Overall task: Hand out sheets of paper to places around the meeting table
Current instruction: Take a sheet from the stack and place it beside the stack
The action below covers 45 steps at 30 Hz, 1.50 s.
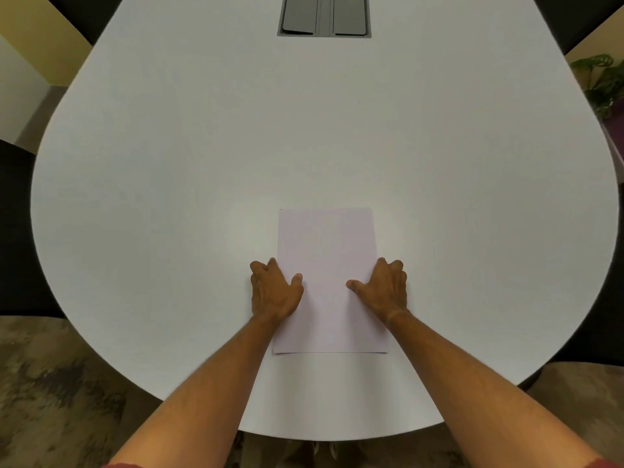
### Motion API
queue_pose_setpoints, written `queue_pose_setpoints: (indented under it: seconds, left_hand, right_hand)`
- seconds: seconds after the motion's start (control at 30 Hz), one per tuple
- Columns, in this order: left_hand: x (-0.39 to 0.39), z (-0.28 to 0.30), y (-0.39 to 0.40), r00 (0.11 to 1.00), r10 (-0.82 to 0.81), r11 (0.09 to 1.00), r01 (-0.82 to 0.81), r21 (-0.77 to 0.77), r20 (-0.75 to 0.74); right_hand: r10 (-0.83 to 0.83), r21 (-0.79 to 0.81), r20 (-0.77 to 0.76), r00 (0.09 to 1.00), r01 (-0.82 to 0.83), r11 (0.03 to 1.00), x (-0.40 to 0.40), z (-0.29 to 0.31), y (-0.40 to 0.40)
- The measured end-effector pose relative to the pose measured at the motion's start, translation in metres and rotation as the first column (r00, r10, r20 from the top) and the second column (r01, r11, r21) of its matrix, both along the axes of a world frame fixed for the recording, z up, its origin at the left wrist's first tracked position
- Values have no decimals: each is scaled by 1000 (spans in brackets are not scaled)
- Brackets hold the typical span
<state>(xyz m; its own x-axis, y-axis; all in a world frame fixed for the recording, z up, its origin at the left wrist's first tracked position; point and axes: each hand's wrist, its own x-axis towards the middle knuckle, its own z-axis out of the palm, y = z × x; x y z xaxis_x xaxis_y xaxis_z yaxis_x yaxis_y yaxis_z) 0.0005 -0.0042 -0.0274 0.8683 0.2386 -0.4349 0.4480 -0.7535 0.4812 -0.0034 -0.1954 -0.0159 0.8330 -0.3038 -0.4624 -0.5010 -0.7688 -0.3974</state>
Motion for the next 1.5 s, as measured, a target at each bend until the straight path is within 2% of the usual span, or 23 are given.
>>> queue_pose_setpoints:
  seconds: [0.17,0.53,0.87,1.13,1.3,1.5]
  left_hand:
    - [-1,1,5,1000,27,1000,-27,-16,9]
    - [-1,4,5,996,81,996,-79,-49,33]
    - [-2,1,6,993,102,994,-99,-49,53]
    - [3,0,7,972,218,969,-206,-140,83]
    - [8,0,9,936,342,923,-319,-214,80]
    - [14,7,13,917,390,901,-360,-241,89]
  right_hand:
    - [-26,10,23,999,26,1000,-2,1,2]
    - [-204,82,152,967,193,978,-3,3,1]
    - [-208,29,196,958,206,978,-3,0,0]
    - [-367,220,179,913,326,919,3,-1,-1]
    - [-415,272,171,894,362,892,4,-1,-2]
    - [-461,317,182,868,392,863,6,5,-7]
